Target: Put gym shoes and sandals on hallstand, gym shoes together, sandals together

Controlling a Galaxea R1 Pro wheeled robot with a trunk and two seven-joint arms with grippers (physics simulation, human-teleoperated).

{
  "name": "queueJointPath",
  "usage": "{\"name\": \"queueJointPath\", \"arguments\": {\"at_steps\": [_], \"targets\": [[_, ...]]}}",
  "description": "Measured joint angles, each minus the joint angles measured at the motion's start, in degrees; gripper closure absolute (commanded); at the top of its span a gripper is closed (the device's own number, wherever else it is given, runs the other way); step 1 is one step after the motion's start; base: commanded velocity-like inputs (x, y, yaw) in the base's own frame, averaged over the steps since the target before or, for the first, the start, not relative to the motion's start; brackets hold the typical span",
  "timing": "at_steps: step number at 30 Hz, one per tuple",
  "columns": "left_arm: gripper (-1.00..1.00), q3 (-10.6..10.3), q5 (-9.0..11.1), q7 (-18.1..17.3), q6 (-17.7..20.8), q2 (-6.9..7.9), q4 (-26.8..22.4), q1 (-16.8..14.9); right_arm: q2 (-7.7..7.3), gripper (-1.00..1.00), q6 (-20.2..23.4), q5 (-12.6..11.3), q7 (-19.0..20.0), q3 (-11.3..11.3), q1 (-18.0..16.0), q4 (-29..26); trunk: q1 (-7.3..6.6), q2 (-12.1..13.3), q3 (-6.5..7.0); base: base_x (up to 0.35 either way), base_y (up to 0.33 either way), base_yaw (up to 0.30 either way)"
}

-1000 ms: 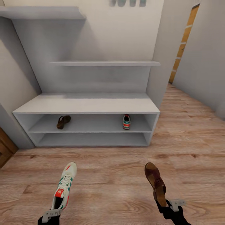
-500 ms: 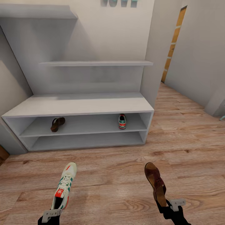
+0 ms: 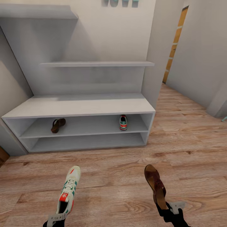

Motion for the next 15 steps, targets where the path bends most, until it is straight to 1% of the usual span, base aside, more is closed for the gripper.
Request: {"name": "queueJointPath", "arguments": {"at_steps": [1,3,4,6,13,15], "targets": [[1.00,-0.03,-0.03,-0.33,-0.33,-0.15,-0.02,0.33,0.33,1.00,-0.05,-0.04,-0.01,0.40,0.00,-0.06,0.00,0.00,0.00,0.000,0.000,0.000],[1.00,0.01,-0.02,-0.35,-0.97,-0.39,-0.04,0.99,0.27,1.00,-0.04,-0.27,-0.06,0.94,0.00,-0.15,0.00,0.00,0.00,0.000,0.000,0.000],[1.00,-0.06,-0.09,-0.33,-1.31,-0.72,-0.06,1.19,-0.06,1.00,0.00,-0.39,-0.13,0.51,-0.01,-0.21,0.00,0.00,0.00,0.000,0.000,0.000],[1.00,-0.07,-0.15,-0.18,-1.77,-1.37,-0.08,0.53,-0.72,1.00,0.02,-0.39,-0.51,-0.34,0.00,-0.22,0.00,0.00,0.00,0.000,0.000,0.000],[1.00,-0.13,-0.42,0.39,0.29,-3.65,-0.13,-1.73,-3.03,1.00,0.10,-0.63,-1.35,-3.29,0.00,-0.17,0.00,0.00,0.00,0.000,0.000,0.000],[1.00,-0.20,-1.03,0.98,0.88,-4.30,-0.20,-2.37,-3.69,1.00,0.15,-0.63,-1.37,-4.12,0.00,-0.19,0.00,0.00,0.00,0.000,0.000,0.000]]}}
